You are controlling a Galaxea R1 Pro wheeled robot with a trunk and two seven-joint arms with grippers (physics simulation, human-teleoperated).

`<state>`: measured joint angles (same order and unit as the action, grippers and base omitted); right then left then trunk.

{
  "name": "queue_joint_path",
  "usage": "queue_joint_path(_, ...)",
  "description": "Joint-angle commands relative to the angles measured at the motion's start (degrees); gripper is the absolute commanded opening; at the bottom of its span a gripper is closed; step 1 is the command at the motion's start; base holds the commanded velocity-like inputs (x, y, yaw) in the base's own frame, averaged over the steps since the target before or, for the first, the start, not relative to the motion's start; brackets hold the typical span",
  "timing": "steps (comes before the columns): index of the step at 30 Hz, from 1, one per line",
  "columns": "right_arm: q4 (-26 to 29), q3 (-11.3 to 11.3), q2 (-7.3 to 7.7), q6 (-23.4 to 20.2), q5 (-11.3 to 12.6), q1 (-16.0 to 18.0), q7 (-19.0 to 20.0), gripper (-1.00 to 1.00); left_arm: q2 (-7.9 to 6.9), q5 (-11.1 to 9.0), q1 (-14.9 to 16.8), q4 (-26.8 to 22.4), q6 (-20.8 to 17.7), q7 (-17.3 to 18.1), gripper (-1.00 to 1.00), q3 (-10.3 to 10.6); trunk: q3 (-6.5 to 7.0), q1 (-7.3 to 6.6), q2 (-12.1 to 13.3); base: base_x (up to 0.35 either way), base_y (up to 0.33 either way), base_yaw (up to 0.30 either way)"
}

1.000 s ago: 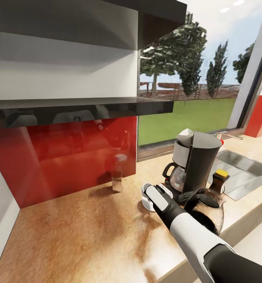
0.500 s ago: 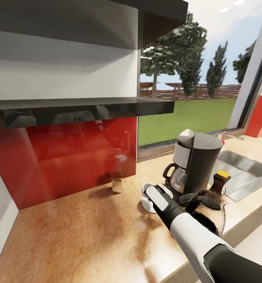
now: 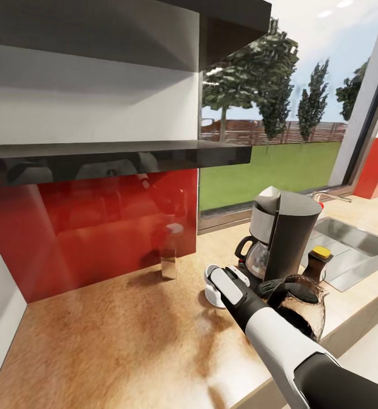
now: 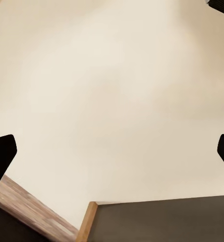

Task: Set up a coffee station on the kitchen countertop: keep the coffee maker on the countertop, move the bottle of coffee from the kitchen shelf to the counter next to the coffee maker, place a paper coffee filter on top of the coffee maker, put the saucer next to the coffee maker with the coffee cup on the saucer, and place the electric kettle next to the coffee maker.

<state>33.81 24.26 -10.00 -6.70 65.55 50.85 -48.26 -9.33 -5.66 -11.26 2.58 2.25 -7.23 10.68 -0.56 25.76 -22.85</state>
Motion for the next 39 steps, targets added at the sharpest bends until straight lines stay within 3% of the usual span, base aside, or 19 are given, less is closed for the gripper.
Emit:
queue_joint_path(1,0.0,0.1,0.00,-0.4,-0.1,0.0,-0.2,-1.00,0.00,-0.6,0.0,0.1,0.3,-0.1,1.00,0.5,-0.06,0.03,-0.1,0.000,0.000,0.000)
queue_joint_path(7,0.0,-0.2,0.00,-0.4,-0.1,0.0,-0.2,-1.00,-0.05,-0.6,0.0,0.1,0.3,-0.1,1.00,0.5,-0.06,0.03,-0.1,0.000,0.000,0.000)
queue_joint_path(16,0.0,-3.7,0.00,-0.6,-0.1,0.0,-0.2,-1.00,-0.07,-0.6,0.0,0.1,0.2,-0.1,1.00,0.5,-0.06,0.03,-0.1,0.000,0.000,0.000)
queue_joint_path(39,0.0,-3.9,0.00,-0.6,-0.2,0.0,-0.2,-1.00,0.01,-0.6,0.0,0.1,0.2,-0.1,1.00,0.4,-0.06,0.03,-0.1,0.016,-0.006,0.000)
